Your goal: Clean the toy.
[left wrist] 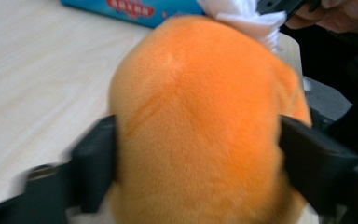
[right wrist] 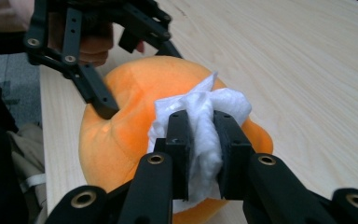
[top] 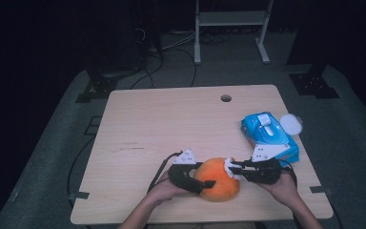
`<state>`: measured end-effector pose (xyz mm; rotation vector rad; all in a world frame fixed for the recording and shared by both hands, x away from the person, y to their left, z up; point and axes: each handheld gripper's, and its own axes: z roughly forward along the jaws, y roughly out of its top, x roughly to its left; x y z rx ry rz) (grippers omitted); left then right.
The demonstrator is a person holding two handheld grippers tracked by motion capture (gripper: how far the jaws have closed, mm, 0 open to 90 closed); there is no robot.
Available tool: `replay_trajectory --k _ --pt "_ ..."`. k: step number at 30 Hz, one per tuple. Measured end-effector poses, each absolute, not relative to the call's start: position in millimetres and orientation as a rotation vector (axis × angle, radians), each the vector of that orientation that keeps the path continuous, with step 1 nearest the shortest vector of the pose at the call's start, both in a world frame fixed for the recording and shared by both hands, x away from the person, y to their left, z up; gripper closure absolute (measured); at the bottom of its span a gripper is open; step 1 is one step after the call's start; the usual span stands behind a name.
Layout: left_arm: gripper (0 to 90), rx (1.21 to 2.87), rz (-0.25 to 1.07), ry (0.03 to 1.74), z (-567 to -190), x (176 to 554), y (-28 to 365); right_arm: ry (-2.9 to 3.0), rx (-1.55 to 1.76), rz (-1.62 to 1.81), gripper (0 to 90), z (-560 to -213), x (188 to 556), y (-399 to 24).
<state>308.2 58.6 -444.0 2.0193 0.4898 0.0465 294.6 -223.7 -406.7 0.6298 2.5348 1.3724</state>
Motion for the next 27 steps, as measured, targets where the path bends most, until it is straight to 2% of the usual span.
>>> replay_trajectory --k 3,4,5,6,7,12,16,19,24,25,27 --pt "31.1 1.986 0.241 0.443 -430.4 300.2 57.0 2.477 0.635 1.376 76.5 -398.3 292.8 -224.7" --pt "31.1 1.986 0.241 0.443 -430.4 300.2 57.0 2.46 0.621 1.389 76.6 -394.6 291.1 -223.1" --pt "31.1 2.009 0.41 0.384 -423.9 291.9 50.4 2.456 0.602 1.41 76.6 -391.5 289.4 -219.5" --pt "31.0 2.009 0.41 0.384 -423.9 291.9 50.4 2.454 0.577 1.405 76.5 -389.6 287.6 -213.3" --pt "30.7 2.054 0.482 0.356 -424.6 286.5 43.9 2.456 0.55 1.371 76.6 -388.9 285.5 -205.9" --pt "28.7 2.061 0.405 0.392 -432.8 293.3 54.4 2.475 0.531 1.286 76.8 -396.1 288.7 -201.8" --pt "26.4 2.055 0.403 0.39 -432.1 290.8 49.5 2.459 0.631 1.273 76.8 -403.2 295.1 -219.6" --pt "24.9 2.06 0.404 0.367 -432.1 287.7 45.3 2.443 0.597 1.311 76.7 -397.9 290.3 -214.1" --pt "11.2 2.051 0.362 0.385 -429.3 292.4 50.9 2.47 0.56 1.313 76.7 -396.9 290.7 -204.5" --pt "9.7 2.0 0.306 0.435 -427.9 298.6 57.2 2.486 0.564 1.32 76.8 -400.2 292.3 -206.6" --pt "6.6 1.994 0.292 0.482 -430.2 304.0 59.8 2.486 0.576 1.325 76.7 -401.8 293.5 -211.0"
